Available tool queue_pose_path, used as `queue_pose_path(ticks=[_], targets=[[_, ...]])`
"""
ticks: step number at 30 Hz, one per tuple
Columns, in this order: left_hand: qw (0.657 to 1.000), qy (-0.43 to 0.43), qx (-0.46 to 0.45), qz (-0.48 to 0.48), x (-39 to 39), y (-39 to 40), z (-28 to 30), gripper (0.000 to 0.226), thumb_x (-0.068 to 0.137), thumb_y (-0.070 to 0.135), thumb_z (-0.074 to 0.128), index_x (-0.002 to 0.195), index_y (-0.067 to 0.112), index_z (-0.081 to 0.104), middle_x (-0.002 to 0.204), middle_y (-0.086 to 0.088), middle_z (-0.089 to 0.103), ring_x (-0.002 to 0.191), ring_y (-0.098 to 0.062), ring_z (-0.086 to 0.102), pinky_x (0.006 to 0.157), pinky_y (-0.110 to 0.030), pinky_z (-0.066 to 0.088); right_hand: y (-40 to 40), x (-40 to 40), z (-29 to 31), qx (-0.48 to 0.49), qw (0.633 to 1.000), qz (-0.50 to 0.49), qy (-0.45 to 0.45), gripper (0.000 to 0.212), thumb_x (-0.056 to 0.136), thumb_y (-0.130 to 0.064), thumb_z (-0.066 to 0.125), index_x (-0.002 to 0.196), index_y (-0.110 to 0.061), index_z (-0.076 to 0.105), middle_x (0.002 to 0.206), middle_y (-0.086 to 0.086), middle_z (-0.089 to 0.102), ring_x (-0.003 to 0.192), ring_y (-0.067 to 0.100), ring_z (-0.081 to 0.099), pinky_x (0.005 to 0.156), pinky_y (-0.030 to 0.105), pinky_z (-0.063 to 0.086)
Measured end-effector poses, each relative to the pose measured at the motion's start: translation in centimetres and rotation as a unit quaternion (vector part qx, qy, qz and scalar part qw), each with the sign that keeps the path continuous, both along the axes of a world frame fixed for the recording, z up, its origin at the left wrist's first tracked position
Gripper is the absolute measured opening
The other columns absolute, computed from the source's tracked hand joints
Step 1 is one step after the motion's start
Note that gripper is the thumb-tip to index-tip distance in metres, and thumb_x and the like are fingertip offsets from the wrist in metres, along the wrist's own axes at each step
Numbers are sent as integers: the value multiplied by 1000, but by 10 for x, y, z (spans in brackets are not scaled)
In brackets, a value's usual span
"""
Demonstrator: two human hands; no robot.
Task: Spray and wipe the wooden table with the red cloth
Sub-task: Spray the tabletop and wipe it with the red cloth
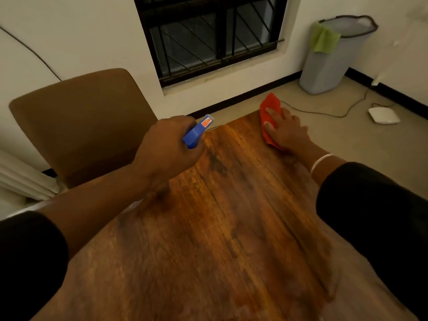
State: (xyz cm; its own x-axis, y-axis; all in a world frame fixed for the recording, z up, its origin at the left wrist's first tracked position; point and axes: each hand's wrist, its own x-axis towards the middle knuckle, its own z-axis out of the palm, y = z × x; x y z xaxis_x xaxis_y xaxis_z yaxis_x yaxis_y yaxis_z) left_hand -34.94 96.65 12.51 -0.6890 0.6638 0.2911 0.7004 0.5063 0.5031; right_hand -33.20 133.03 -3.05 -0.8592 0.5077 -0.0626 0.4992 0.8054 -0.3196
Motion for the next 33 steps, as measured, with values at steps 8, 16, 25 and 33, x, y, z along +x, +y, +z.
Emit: queue_pose_path(ticks=[8, 16, 25, 33], targets=[[999, -28, 39, 10, -1, 0, 4, 18, 86, 28, 68, 98, 17, 61, 83, -1, 60, 75, -22, 58, 77, -41, 53, -68, 134, -3, 36, 999, 35, 4, 64, 105, -72, 10, 166, -53, 4, 179, 0, 3, 165, 37, 2, 126, 71, -2], [994, -70, 85, -4, 3, 4, 5, 13, 88, 24, 67, 93, 21, 56, 70, 10, 54, 65, -12, 52, 69, -32, 45, -56, 55, 20, 36, 998, 42, -36, 65, 104, -65, 37, 164, -41, 22, 177, 8, 14, 161, 47, 8, 123, 78, 2], [995, -74, 65, -8, 22, 2, 2, 16, 83, 27, 71, 93, 20, 62, 77, -4, 63, 70, -22, 60, 71, -36, 52, -33, 63, 3, 48, 997, 50, -15, 68, 102, -72, 26, 165, -50, 13, 178, 4, 15, 162, 42, 13, 123, 74, 14], [997, -55, 55, -13, 38, -8, 1, 20, 86, 25, 70, 96, 8, 65, 83, -12, 66, 74, -29, 62, 75, -48, 56, -97, 156, -4, 51, 998, -24, -22, 69, 102, -71, 18, 167, -50, 2, 179, 5, 3, 163, 43, -2, 124, 76, -4]])
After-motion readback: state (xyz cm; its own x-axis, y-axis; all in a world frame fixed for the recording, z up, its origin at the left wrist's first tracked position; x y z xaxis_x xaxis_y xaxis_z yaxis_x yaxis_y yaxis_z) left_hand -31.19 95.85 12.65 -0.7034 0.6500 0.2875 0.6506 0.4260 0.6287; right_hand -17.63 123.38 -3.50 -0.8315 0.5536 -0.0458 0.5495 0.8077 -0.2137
